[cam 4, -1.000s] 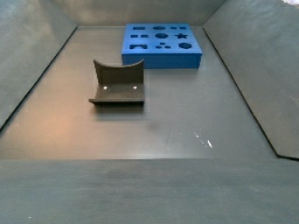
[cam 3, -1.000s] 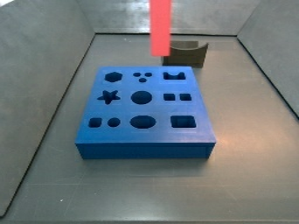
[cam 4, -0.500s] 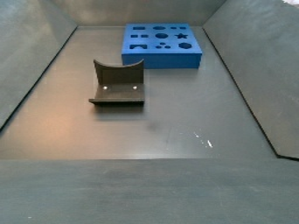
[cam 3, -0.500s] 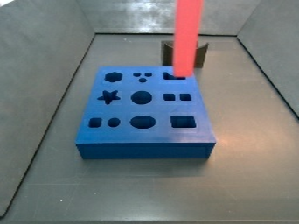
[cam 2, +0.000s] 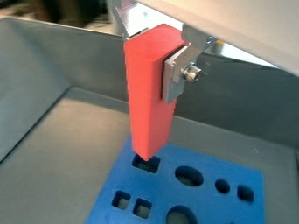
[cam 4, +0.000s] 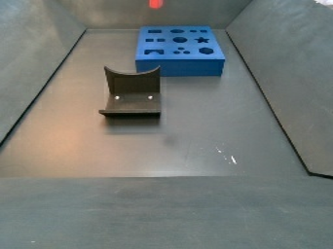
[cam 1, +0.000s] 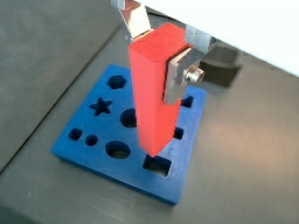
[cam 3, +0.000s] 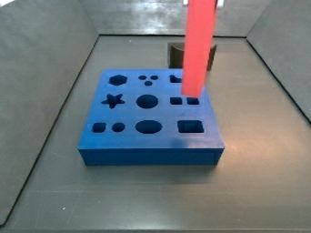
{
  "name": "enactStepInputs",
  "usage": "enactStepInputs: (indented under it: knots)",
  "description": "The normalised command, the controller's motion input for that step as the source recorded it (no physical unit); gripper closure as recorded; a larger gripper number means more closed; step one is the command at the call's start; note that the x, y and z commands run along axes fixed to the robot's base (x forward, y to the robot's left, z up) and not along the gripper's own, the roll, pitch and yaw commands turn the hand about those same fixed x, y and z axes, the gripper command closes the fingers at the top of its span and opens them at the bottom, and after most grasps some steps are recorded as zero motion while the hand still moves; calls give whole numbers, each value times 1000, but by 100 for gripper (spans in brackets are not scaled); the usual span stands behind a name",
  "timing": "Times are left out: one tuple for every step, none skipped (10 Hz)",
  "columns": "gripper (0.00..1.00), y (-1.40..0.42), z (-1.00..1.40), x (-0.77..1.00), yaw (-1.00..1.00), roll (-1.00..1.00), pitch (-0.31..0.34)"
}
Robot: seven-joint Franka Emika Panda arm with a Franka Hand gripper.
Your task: Insert the rectangle object.
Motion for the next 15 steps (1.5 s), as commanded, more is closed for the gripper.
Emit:
enactStepInputs:
  knots:
    - [100, -54, -351, 0, -1000, 14, 0]
    - [100, -34, -397, 0, -1000, 29, 0]
    - [100, -46, -449, 189, -914, 59, -4]
    - [100, -29, -474, 149, -946, 64, -7]
    - [100, 0, -474, 0, -1000, 56, -7]
    - [100, 0, -406, 0, -1000, 57, 0]
    - [100, 0, -363, 0, -1000, 64, 0]
    - [100, 0, -154, 0, -1000, 19, 0]
    - [100, 0, -140, 0, -1000, 14, 0]
    - [100, 0, -131, 0, -1000, 11, 0]
    - [100, 0, -103, 0, -1000, 0, 0]
    - [100, 0, -100, 0, -1000, 0, 0]
    - [100, 0, -77, 0, -1000, 0, 0]
    - [100, 0, -71, 163, -931, 0, 0]
    - [100, -17, -174, 391, -743, 50, 0]
